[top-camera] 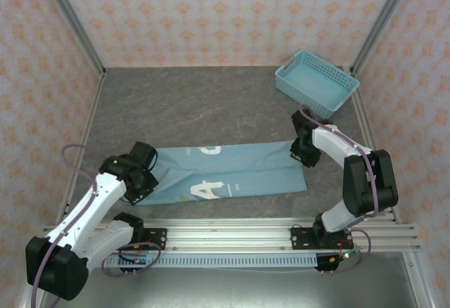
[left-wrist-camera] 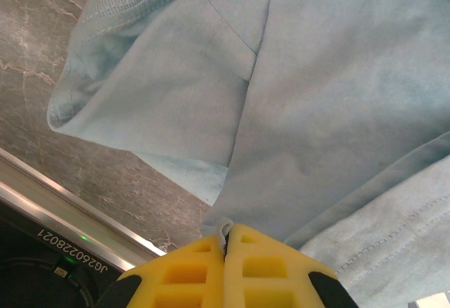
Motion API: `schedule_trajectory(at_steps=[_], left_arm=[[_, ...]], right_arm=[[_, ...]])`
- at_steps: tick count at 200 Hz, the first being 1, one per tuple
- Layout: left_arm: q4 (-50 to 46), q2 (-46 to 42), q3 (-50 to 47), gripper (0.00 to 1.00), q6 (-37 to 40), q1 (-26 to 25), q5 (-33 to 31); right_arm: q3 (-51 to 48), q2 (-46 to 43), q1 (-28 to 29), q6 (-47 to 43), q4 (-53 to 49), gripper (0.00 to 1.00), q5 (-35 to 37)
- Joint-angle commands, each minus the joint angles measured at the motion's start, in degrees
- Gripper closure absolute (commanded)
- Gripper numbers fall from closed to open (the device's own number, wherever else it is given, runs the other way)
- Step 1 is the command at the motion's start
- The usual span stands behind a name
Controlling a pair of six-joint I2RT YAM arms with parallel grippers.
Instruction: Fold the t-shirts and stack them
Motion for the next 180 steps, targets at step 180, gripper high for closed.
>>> schedule_trajectory(at_steps=[180], left_arm=[[-2.4, 7.42, 13.29, 1.0, -3.49, -13.94, -3.56]], right_arm=[[4.21, 5.25, 2.84, 1.0, 4.51, 0.66, -2.14]])
